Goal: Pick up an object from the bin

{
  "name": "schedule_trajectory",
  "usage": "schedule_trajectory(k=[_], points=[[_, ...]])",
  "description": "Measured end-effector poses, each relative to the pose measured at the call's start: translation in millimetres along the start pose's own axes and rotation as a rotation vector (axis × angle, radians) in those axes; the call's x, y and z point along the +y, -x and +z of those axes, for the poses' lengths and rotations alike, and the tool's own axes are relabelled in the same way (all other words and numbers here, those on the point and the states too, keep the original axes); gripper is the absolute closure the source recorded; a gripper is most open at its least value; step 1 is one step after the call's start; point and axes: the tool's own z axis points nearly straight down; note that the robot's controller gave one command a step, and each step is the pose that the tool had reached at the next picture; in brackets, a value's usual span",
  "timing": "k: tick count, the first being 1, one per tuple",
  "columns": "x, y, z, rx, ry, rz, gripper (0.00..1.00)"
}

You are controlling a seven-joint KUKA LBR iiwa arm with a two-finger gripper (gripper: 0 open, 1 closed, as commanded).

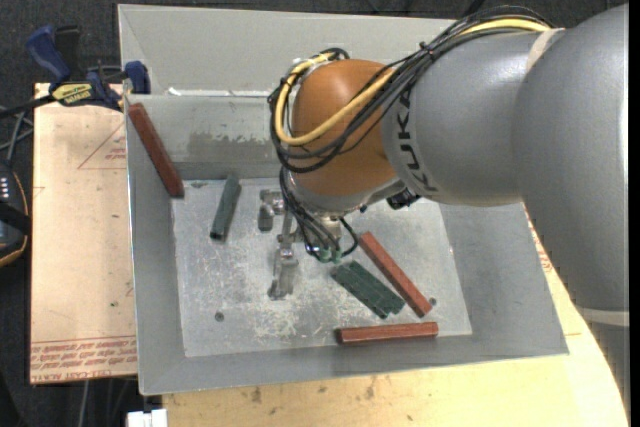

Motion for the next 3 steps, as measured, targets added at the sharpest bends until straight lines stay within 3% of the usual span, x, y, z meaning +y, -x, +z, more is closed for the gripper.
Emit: schedule_trajectory(k=[1, 2, 3], points=[[-1, 2.1, -4, -0.007, 0.001, 0.003, 0.0], [36, 56.0, 36, -0.022, 0.002, -0.209, 0.0], [48, 74.5, 64, -0.006, 0.0, -0.28, 0.0]])
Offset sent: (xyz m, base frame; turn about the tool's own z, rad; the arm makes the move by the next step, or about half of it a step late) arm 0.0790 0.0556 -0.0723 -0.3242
